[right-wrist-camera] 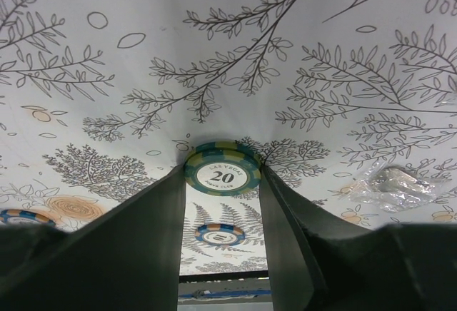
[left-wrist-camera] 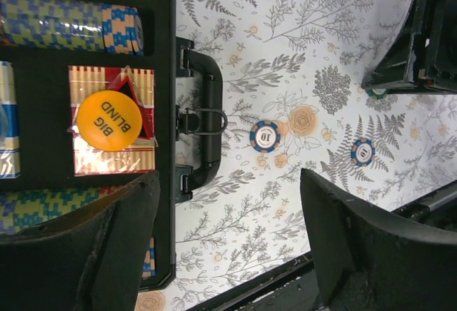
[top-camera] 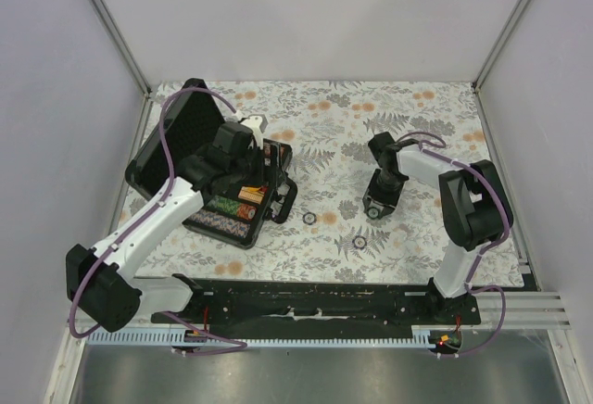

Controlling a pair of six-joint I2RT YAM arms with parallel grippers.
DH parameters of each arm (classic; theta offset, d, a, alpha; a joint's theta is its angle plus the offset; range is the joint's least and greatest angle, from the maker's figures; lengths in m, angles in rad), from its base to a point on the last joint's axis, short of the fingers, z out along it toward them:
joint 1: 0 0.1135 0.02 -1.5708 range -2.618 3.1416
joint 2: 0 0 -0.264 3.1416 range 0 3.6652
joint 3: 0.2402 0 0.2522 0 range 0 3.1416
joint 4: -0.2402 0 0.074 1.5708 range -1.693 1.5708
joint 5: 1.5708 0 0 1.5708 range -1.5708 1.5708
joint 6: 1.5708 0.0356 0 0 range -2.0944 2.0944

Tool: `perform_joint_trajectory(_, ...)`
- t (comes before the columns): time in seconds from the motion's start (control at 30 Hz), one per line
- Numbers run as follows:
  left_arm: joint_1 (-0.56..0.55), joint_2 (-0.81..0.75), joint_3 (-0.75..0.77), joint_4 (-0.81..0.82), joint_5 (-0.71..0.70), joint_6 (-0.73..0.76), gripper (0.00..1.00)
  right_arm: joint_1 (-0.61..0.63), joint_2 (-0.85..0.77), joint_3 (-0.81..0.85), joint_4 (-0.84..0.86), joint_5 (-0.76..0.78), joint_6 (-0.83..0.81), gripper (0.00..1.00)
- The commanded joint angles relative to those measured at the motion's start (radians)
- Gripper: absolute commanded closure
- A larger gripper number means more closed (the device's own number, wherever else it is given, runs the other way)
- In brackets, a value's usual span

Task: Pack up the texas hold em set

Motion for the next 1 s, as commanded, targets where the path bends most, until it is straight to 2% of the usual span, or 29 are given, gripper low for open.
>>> perform_joint_trajectory(0.0, 0.001, -0.015, -0.031, 0.089, 0.094, -0.070, 0.16, 0.006, -0.046, 0.033, 0.042, -0.043, 0.020, 0.68)
perform_joint_trajectory(0.27, -0.001, -0.008, -0.103, 0.244, 0.188, -0.162, 0.16, 0.006, -0.126, 0.138, 0.004, -0.132, 0.055, 0.67)
perform_joint_trajectory(0.5, -0.028, 0.021, -0.155, 0.459, 0.251, -0.212, 0.18, 0.004, -0.106, 0.279, 0.004, -0.258, 0.131, 0.67)
perform_joint_trajectory(0.7, -0.079, 0.096, -0.172, 0.659, 0.268, -0.222, 0.17, 0.006, -0.087, 0.349, 0.007, -0.354, 0.240, 0.67)
perform_joint_trajectory(0.97, -0.081, 0.216, -0.123, 0.766, 0.289, -0.277, 0.17, 0.007, -0.090, 0.366, 0.036, -0.440, 0.355, 0.68)
